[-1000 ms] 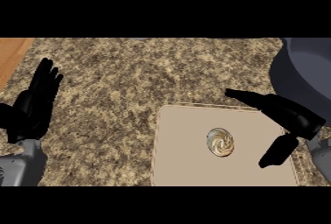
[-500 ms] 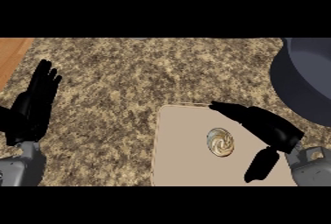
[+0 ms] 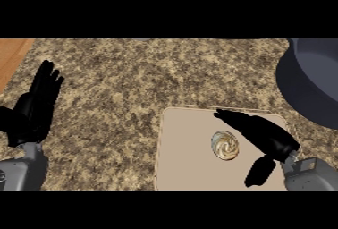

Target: Pick the cupcake from the tray and place it in the pot

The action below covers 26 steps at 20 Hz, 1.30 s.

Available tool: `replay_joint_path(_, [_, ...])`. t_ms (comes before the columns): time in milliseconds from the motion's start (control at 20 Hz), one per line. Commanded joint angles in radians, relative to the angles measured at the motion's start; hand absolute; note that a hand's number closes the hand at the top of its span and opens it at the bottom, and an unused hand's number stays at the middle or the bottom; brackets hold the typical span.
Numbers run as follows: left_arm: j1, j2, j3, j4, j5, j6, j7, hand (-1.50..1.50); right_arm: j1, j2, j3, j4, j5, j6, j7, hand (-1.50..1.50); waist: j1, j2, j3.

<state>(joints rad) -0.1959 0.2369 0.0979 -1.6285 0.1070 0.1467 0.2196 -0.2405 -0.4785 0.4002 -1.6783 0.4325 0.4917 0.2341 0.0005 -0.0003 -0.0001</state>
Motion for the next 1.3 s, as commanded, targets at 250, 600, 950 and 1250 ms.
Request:
replay_joint_path(250, [0.034, -0.026, -0.008, -0.069, -0.026, -0.014, 0.032, 0.0, 0.028, 0.092, -0.028, 0.156, 0.179, -0.056, -0.166, -1.5, 0.003, 0.0, 0.0])
replay_joint_path(600, [-0.003, -0.043, 0.025, 0.021, -0.034, -0.025, -0.036, 0.0, -0.015, 0.195, -0.04, 0.247, 0.282, -0.048, -0.131, -1.5, 0.002, 0.001, 0.0])
replay_joint_path(950, [-0.01, -0.054, 0.002, -0.021, -0.061, -0.003, 0.04, 0.0, -0.039, 0.18, 0.022, 0.308, 0.376, -0.089, -0.301, 1.5, 0.005, 0.001, 0.0])
replay_joint_path(1250, [-0.028, -0.067, 0.018, 0.021, -0.069, -0.012, -0.006, 0.0, 0.015, 0.195, -0.03, 0.284, 0.418, -0.07, -0.353, 1.5, -0.001, 0.0, 0.0])
